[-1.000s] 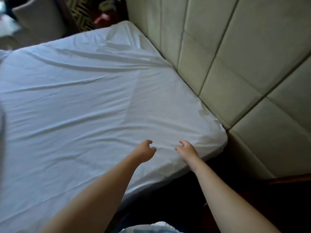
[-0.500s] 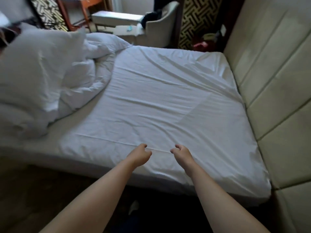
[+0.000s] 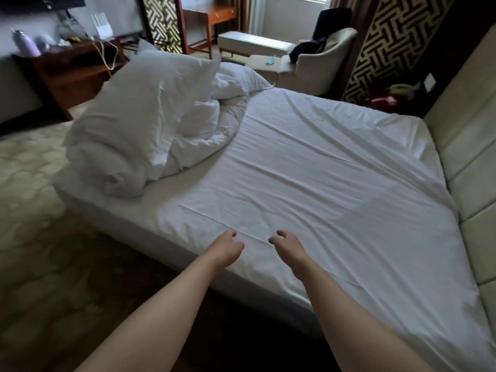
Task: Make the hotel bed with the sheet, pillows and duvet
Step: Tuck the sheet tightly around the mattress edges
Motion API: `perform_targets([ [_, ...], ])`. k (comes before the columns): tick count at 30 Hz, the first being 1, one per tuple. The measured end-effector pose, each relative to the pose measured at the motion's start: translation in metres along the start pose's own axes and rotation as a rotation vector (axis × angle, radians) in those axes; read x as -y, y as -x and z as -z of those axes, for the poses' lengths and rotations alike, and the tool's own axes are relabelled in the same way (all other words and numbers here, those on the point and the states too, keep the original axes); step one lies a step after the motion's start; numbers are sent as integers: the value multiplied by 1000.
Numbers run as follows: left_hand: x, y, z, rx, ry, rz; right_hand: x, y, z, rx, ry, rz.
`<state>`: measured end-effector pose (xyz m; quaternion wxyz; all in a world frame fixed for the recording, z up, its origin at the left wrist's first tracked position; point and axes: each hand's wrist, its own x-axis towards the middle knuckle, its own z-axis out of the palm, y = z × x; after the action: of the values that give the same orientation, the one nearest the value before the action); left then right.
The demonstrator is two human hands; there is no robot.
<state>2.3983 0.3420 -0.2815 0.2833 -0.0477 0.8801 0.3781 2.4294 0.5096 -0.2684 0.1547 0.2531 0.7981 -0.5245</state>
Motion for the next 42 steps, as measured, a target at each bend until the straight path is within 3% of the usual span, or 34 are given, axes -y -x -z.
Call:
perform_targets([
  [23, 277, -71, 387, -326, 280, 189, 266, -63, -434, 268, 157, 224],
  [31, 334, -170, 532, -377, 370, 180, 386, -157, -572, 345, 188, 283],
  [42, 397, -311, 752, -358, 412, 202, 556, -282, -740, 297, 132, 237],
])
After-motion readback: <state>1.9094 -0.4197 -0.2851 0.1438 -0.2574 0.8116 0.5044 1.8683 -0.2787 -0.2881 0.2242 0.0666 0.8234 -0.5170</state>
